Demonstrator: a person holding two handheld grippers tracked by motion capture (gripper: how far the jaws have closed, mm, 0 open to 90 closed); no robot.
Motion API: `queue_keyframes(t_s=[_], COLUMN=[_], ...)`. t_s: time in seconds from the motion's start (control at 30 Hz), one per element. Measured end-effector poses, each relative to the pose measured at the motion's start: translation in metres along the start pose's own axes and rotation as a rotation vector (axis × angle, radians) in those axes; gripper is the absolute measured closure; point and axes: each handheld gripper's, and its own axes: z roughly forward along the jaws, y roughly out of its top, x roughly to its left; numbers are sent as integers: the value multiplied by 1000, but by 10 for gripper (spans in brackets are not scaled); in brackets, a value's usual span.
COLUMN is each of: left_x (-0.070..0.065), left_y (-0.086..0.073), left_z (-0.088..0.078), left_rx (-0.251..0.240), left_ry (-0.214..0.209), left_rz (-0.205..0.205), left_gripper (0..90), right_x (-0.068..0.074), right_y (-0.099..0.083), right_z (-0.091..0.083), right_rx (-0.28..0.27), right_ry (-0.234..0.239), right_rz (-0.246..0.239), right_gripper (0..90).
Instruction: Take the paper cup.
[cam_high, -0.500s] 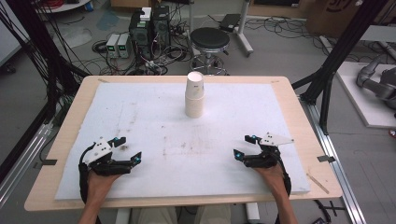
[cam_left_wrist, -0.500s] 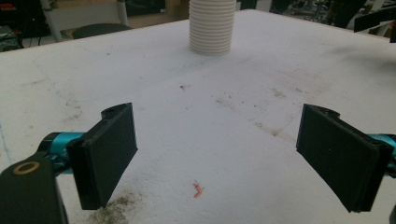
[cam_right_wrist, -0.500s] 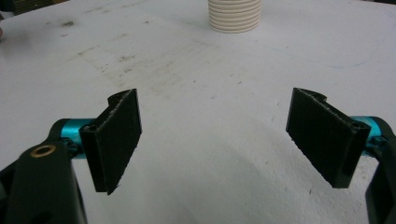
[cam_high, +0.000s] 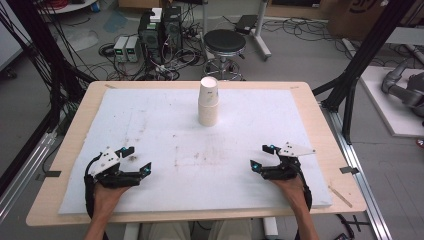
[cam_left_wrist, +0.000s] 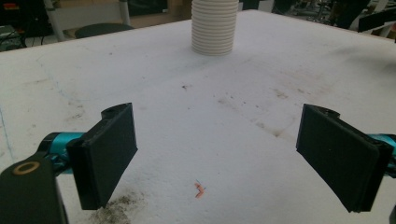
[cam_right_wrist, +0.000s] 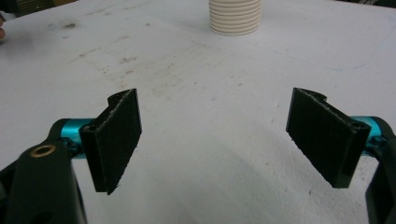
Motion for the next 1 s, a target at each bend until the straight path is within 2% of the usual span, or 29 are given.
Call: queue_keyframes(t_s=[0.1, 0.2, 0.3, 0.37, 0.47, 0.6, 1.0], left_x=[0, 0, 0, 0, 1, 1, 0], left_y=[0, 0, 0, 0, 0, 1, 1], left_z=[0, 0, 0, 1, 1, 1, 2], left_rx=[-1, 5, 6, 6, 8, 13, 19], left_ry=[1, 3, 3, 2, 2, 2, 6], left_rz=[-1, -1, 0, -2, -5, -4, -1], left_gripper=[121, 121, 121, 121, 121, 121, 121], right_x=[0, -2, -7, -7, -7, -6, -16], right_y=[0, -1, -2, 0, 8, 27, 109], right_z=[-2, -4, -7, -10, -14, -20, -33], right_rx=[-14, -34, -51, -43, -55, -49, -51], right_ry=[5, 19, 40, 39, 27, 22, 37], right_rz=[3, 26, 87, 97, 87, 66, 13], right_gripper=[186, 186, 186, 186, 186, 186, 186])
